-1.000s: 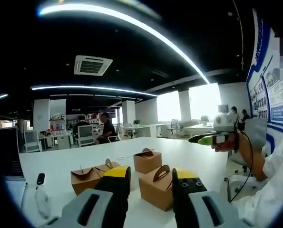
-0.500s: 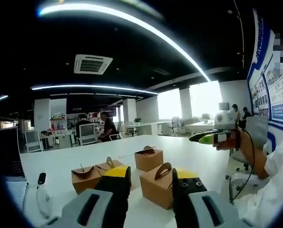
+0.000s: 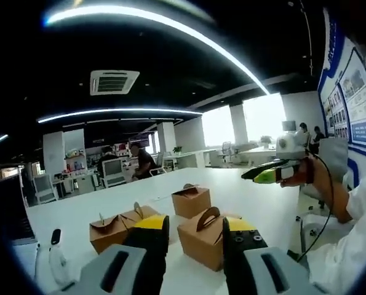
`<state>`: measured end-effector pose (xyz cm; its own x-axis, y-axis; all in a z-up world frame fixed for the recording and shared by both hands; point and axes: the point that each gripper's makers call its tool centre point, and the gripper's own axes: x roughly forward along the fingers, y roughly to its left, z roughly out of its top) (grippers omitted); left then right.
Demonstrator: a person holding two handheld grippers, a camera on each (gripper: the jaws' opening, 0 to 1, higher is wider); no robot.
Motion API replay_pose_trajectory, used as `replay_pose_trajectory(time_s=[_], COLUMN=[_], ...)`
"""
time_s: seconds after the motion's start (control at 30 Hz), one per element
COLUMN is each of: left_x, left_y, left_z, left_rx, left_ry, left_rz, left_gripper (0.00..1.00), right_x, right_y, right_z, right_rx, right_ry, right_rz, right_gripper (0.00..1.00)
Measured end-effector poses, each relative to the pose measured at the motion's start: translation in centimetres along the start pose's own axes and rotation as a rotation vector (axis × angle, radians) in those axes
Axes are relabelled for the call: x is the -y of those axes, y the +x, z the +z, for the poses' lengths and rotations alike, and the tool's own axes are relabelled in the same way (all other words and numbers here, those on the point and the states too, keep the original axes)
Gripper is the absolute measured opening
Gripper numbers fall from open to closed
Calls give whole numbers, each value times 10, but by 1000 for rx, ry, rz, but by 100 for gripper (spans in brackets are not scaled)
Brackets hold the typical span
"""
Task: Pick up one paper box from the group, open the paper box, and remove the item inside
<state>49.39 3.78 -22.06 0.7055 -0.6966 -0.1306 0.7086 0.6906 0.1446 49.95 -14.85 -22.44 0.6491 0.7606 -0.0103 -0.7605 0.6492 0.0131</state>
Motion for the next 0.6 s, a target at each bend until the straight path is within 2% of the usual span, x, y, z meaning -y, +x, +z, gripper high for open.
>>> replay_pose_trajectory(time_s=[0.27, 0.6], left_x=[7, 22], left_y=[11, 26], left_z=[-3, -2], left_rx=[-37, -96], left_ry=[10, 134], left_rz=[-5, 0], left_gripper=[37, 34], right_x=[-1, 0], right_y=[2, 5], right_z=[-3, -10], right_rx=[-8, -22], right_ry=[4, 14], right_rz=[3, 10], right_gripper=[31, 31])
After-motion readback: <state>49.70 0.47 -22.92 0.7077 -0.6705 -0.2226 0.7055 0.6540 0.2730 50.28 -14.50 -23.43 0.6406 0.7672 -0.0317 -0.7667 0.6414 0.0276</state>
